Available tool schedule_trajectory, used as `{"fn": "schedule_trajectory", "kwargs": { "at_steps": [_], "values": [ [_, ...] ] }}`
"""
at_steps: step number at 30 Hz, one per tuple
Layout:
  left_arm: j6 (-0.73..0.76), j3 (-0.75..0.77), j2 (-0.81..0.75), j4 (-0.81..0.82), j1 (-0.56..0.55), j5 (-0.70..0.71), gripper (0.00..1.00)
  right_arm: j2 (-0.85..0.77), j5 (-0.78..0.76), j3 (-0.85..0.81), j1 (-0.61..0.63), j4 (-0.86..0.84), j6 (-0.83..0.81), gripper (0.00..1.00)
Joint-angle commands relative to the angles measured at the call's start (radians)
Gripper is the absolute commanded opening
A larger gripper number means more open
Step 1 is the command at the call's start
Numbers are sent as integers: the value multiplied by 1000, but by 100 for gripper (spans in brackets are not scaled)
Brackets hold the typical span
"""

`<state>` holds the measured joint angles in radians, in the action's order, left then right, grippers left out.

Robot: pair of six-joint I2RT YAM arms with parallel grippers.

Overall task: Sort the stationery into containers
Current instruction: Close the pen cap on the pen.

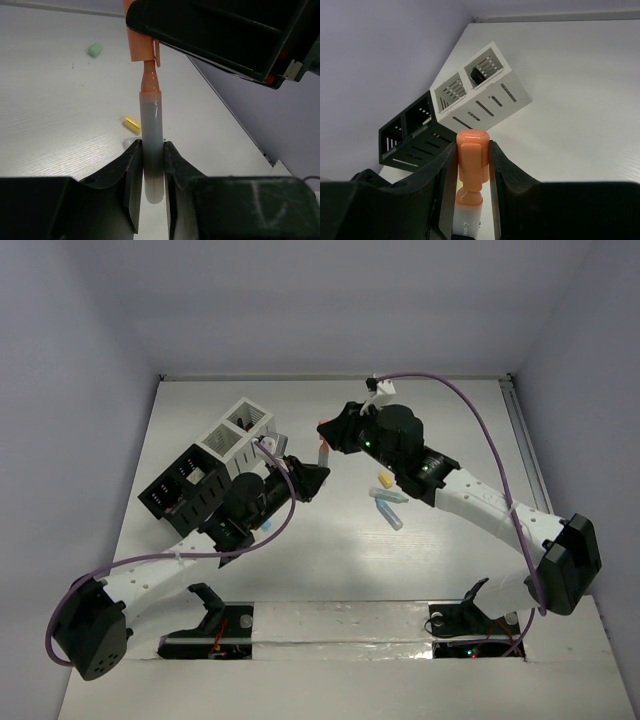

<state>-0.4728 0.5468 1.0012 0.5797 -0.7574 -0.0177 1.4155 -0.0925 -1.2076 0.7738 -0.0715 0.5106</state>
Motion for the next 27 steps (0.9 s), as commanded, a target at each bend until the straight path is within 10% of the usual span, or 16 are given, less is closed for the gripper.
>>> {"fn": "schedule_trajectory", "kwargs": {
  "at_steps": [1,27],
  "values": [
    [0,11,-24,97,-3,9,0,-10,27,39,2,-73,28,14],
    [49,110,70,157,-3,105,0,-76,66,134,2,-119,63,12]
  ]
}}
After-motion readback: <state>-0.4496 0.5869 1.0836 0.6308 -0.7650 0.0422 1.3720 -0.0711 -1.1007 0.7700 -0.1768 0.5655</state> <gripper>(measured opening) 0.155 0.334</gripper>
